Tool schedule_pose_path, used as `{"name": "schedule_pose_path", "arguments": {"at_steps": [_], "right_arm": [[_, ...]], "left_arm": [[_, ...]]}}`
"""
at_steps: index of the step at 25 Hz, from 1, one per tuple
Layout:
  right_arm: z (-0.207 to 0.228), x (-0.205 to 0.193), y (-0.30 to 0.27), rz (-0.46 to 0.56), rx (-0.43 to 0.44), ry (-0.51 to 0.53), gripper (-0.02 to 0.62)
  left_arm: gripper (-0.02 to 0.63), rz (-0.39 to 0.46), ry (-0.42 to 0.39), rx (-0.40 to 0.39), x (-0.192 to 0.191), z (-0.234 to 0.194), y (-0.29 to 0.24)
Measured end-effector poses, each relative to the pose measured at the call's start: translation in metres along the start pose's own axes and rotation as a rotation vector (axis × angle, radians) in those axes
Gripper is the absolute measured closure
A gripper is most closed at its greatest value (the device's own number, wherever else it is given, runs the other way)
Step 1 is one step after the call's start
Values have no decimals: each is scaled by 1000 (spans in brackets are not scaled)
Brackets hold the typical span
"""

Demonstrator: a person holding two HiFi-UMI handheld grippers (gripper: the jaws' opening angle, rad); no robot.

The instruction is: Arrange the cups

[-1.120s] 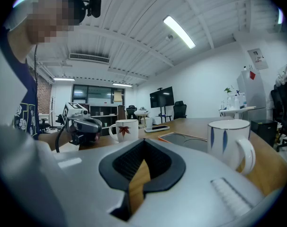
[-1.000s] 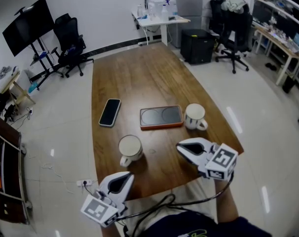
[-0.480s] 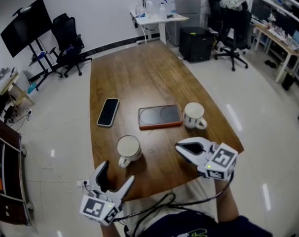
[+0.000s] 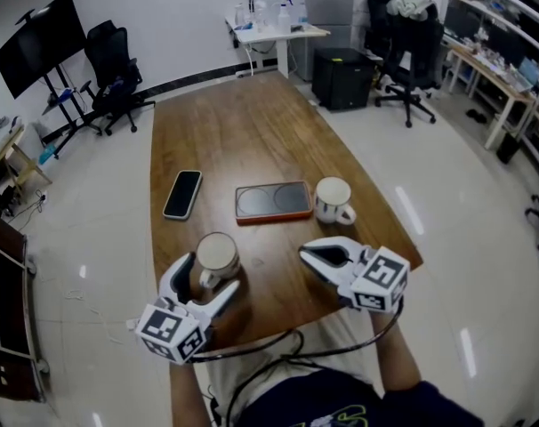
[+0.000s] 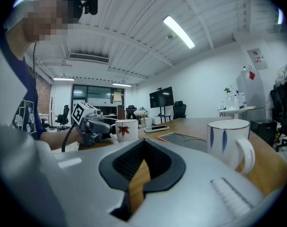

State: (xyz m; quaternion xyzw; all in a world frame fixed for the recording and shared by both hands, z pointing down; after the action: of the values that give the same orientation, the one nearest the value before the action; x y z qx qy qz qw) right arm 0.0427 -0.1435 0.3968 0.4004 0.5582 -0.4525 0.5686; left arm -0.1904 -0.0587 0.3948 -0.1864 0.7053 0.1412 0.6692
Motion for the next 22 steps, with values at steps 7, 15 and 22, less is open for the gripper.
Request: {"name": "schedule_pose_path", "arguments": {"at_steps": [7, 15, 22], "right_arm": [[8, 0, -2, -4, -38, 0, 595], [1, -1, -5, -14, -56, -10, 595], [-6, 1, -14, -13, -33, -9, 595]], "left_arm": [[186, -5, -2, -10, 1, -6, -18], [187, -24, 6, -21, 0, -6, -23], [189, -29, 11, -16, 1, -11, -38]]}}
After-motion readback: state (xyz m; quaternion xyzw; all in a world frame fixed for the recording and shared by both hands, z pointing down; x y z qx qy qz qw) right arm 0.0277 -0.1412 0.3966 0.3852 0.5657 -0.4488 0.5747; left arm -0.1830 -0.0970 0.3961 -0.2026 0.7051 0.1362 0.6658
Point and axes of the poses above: the fingertips, and each gripper's own axes: y backward along the fingers, z to its right, x out of its top, the point moved 6 cm from there along y, backward along the fingers, and after that the axes turned 7 degrees about z, right-handed, at the moved point
